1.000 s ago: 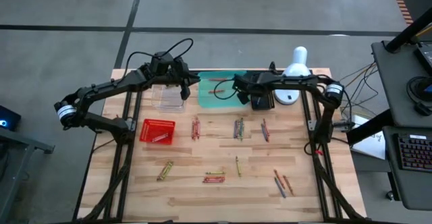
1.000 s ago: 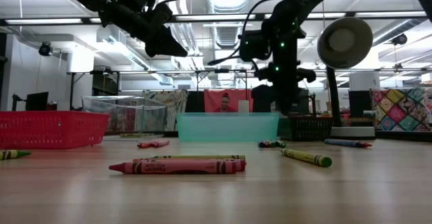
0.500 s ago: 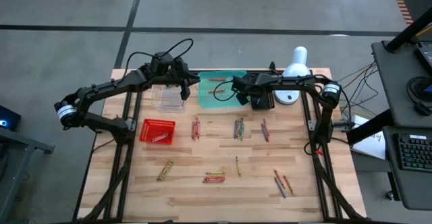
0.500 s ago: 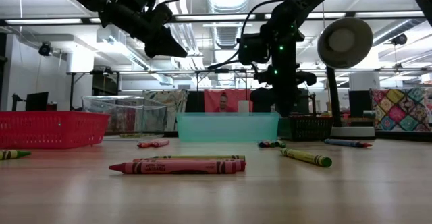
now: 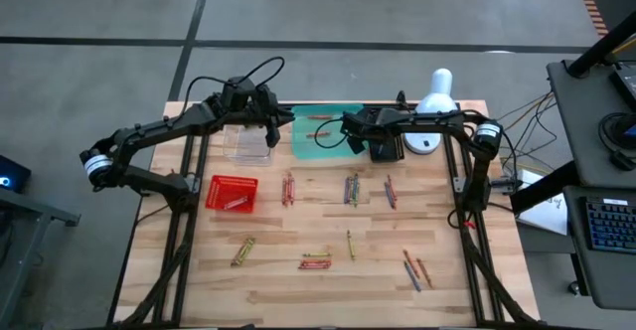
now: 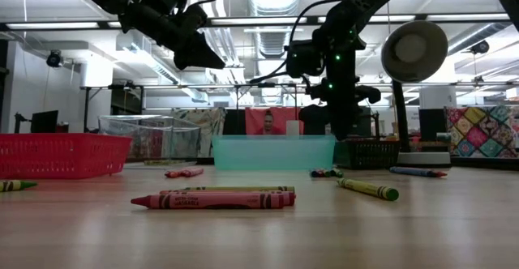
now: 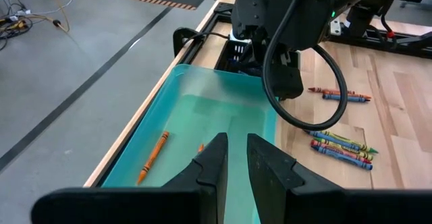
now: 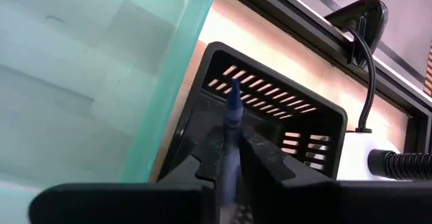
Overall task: Sort crayons
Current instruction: Put the blue crayon into the black bin, then put the green crayon into the transparent bin
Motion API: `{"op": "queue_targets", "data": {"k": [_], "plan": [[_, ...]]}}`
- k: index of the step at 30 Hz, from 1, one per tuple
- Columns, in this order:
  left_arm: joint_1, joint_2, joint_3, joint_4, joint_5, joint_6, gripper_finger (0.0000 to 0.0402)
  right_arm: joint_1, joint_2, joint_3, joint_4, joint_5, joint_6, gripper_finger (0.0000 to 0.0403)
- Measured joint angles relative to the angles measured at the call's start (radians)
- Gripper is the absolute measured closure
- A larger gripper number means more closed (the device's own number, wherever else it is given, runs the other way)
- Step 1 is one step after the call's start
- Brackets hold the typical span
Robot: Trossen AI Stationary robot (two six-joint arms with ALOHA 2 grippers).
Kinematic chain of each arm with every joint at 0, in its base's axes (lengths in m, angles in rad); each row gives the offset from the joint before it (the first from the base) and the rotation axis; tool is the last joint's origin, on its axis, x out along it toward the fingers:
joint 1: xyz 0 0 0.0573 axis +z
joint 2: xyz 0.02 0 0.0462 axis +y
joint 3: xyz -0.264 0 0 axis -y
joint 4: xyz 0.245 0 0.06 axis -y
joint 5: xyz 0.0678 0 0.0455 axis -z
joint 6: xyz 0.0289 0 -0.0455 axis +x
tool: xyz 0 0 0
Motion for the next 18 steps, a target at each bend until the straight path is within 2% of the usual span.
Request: {"op": "queue_targets", "data": {"k": [18], "plan": [[-0.004,0.000,0.000,-0.035,0.000,-0.066,0.0362,0.033,-0.045,0.014,0.003,0.000,-0.034,0.0355]]}}
